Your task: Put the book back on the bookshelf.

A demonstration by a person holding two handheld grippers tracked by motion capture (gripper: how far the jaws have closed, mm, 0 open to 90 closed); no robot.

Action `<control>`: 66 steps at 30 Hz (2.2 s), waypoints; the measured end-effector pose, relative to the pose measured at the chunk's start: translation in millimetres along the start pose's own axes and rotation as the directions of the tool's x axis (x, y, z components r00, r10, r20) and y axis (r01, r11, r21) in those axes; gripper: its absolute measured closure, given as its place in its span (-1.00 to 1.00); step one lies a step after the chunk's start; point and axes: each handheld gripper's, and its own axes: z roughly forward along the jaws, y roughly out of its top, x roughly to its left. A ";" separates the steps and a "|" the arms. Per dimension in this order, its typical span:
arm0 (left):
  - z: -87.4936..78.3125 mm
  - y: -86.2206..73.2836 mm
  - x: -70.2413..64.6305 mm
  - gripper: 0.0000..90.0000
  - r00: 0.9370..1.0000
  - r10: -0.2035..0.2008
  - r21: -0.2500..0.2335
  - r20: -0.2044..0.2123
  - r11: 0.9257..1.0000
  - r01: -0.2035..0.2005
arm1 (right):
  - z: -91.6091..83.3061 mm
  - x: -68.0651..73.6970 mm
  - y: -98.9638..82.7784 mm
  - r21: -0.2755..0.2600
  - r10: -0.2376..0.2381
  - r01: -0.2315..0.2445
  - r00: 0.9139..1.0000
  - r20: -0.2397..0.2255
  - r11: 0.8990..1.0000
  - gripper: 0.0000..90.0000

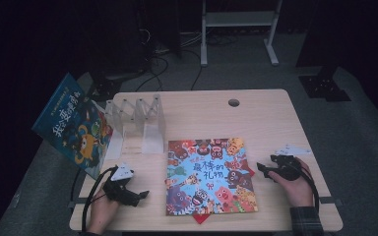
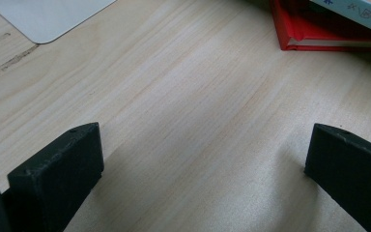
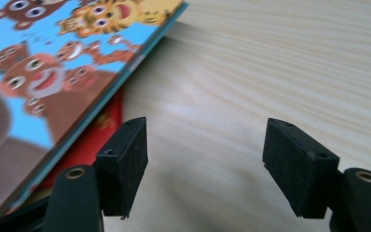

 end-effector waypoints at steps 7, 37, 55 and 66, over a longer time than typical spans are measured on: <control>0.2 0.1 0.4 -1.00 1.000 -0.002 -0.001 0.000 1.000 0.002 | -14.4 9.8 -10.4 -0.014 -0.014 0.013 0.999 -0.049 1.000 -0.30; 1.2 0.7 2.4 -1.00 1.000 -0.002 -0.004 -0.001 1.000 0.002 | -64.4 57.5 -40.3 -0.043 -0.096 0.089 0.978 -0.187 0.995 -0.38; 1.1 0.7 2.4 -1.00 1.000 -0.002 -0.004 -0.001 1.000 0.002 | -76.7 70.6 -67.2 -0.045 -0.105 0.098 0.971 -0.213 0.994 -0.40; 1.1 0.7 2.4 -1.00 1.000 -0.002 -0.004 -0.001 1.000 0.002 | -71.7 73.3 -72.8 -0.029 -0.106 0.102 0.973 -0.204 0.994 -0.42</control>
